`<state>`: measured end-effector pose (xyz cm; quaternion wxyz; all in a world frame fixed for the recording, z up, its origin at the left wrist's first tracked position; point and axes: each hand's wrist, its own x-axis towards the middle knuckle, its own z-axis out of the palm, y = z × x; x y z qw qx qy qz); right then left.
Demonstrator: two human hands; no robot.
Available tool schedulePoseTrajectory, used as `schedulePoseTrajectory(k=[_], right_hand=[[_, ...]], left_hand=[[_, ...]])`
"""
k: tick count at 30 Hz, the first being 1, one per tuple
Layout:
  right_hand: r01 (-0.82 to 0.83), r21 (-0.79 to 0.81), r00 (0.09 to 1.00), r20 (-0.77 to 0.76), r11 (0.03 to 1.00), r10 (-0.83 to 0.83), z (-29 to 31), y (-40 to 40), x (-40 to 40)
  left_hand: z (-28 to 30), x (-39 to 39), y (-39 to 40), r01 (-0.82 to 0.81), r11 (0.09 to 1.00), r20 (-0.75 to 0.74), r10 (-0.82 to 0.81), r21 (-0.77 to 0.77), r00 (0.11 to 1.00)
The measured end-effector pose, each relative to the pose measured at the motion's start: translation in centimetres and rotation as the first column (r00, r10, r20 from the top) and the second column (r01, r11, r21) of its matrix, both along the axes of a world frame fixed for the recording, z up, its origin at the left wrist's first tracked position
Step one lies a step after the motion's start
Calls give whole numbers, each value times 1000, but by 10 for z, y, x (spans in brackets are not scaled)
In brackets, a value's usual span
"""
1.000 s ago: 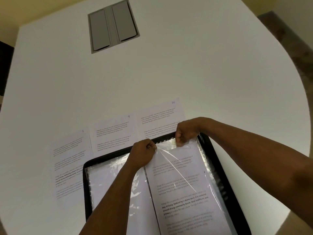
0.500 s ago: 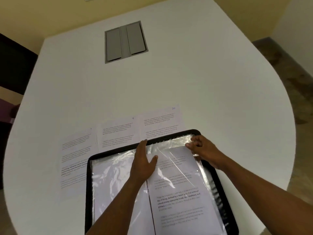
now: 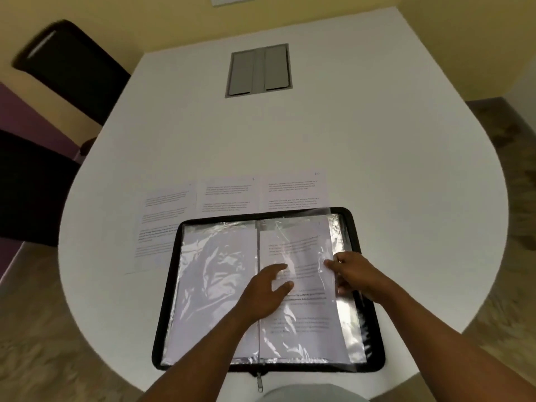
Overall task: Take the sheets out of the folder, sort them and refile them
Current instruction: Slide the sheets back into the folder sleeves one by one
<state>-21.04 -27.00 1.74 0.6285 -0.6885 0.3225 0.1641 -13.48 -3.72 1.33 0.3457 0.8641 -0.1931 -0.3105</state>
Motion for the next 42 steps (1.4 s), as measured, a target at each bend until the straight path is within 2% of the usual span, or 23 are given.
schedulePoseTrajectory(k=[3,6,10,13,16,20,22,23,25,27,29,31,36,42], right_hand=[[17,226,997,64,974,-32,23,20,6],[32,347,992,107,937,-74,39,45,18],[57,362,982,150,930,-118,55,81,40],[-21,342,978,202,940,-51,63,106,55],[-144,315,968,242,938,67,62,130,64],[-211,309,956,261,927,131,51,141,70],[-232,249,953,252,940,169,42,140,65],[-236,154,954,225,959,199,37,183,81],[-212,-57,959,181,976,219,25,197,83],[-259,-267,945,128,928,301,11,192,75],[-342,-412,918,42,844,393,-3,187,69],[-443,-499,867,-26,745,498,-13,184,61],[-601,-596,742,-167,533,649,-36,198,57],[-594,-710,708,-238,379,665,-51,221,65]], left_hand=[[18,-15,0,-75,994,-148,62,-84,987],[40,-20,3,-148,975,-257,102,-166,961],[70,-14,18,-197,968,-256,153,-156,955],[79,-1,38,-247,956,-245,204,-159,948],[84,15,65,-415,887,-339,333,-204,880],[92,30,88,-550,823,-387,465,-143,796],[91,36,94,-580,806,-348,513,-119,784],[79,56,143,-591,800,-387,515,-106,765],[62,68,171,-602,794,-381,534,-81,755],[53,67,181,-631,774,-358,575,-55,736],[38,66,190,-633,774,-350,591,-8,727],[21,65,198,-612,790,-306,592,36,746],[1,65,211,-536,834,-63,546,130,835],[-18,65,207,-322,938,121,308,125,944]])
